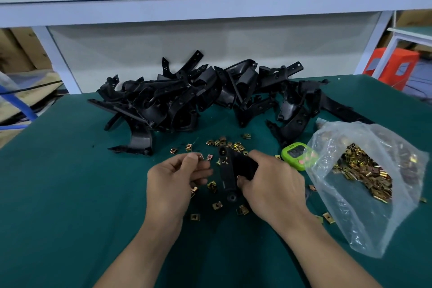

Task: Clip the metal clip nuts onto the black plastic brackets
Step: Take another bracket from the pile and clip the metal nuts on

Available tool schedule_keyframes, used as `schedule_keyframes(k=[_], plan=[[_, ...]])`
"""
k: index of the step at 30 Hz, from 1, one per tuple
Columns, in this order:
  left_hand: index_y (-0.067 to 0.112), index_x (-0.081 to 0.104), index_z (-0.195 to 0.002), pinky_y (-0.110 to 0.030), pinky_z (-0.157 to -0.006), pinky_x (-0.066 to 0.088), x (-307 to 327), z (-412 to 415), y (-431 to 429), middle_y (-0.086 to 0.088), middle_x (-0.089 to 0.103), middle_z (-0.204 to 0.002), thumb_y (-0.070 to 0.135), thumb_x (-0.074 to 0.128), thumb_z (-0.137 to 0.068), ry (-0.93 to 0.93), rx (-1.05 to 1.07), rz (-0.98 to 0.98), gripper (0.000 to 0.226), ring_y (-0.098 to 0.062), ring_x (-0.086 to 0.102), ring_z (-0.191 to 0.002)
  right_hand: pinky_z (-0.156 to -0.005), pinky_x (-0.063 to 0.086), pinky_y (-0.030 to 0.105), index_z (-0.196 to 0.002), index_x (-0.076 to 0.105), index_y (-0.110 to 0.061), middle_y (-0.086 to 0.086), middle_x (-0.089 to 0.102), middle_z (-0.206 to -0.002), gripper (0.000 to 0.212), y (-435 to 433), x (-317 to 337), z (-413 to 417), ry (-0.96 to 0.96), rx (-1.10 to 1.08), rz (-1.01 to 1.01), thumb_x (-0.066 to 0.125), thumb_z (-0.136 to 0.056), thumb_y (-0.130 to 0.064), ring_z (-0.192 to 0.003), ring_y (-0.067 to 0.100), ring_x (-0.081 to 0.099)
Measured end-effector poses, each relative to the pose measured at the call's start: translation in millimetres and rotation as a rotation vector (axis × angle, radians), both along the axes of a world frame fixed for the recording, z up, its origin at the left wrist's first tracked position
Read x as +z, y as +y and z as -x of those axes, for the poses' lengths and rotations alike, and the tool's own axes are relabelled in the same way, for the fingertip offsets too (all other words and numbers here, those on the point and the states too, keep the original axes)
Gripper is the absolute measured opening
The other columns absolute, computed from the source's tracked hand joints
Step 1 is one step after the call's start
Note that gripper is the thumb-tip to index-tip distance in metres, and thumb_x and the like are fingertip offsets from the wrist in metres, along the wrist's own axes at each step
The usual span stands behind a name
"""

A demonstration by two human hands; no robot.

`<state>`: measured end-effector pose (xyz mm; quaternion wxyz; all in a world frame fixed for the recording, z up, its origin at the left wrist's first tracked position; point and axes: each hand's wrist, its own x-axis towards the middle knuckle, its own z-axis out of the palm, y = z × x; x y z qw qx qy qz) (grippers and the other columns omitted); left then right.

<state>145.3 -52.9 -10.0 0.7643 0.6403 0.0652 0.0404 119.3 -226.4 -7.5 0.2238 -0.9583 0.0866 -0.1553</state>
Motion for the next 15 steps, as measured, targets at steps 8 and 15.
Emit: schedule_keyframes(k=[8,15], plan=[[0.015,0.076,-0.078,-0.02,-0.05,0.052,-1.3,2.6,-3.2,-0.011,0.075,-0.073,0.02,0.061,-0.102,-0.029,-0.073,-0.111,0.029,-0.025,0.075,-0.062,-0.056,0.028,0.027,-0.094,0.053,-0.036,-0.015,0.056,-0.072,0.023,1.5,-0.8,1.9,-0.058,0.039,0.002,0.072,-0.083,-0.038,-0.065,0.012,0.048],[0.025,0.076,-0.073,-0.019,-0.051,0.05,1.0,4.8,-3.8,-0.008,0.073,-0.068,0.02,0.062,-0.101,-0.062,-0.12,-0.178,0.032,-0.021,0.071,-0.058,-0.066,0.029,0.031,-0.102,0.059,-0.035,-0.012,0.06,-0.082,0.021,1.7,-3.3,1.4,-0.071,0.092,0.079,0.071,-0.085,-0.04,-0.074,0.014,0.056]])
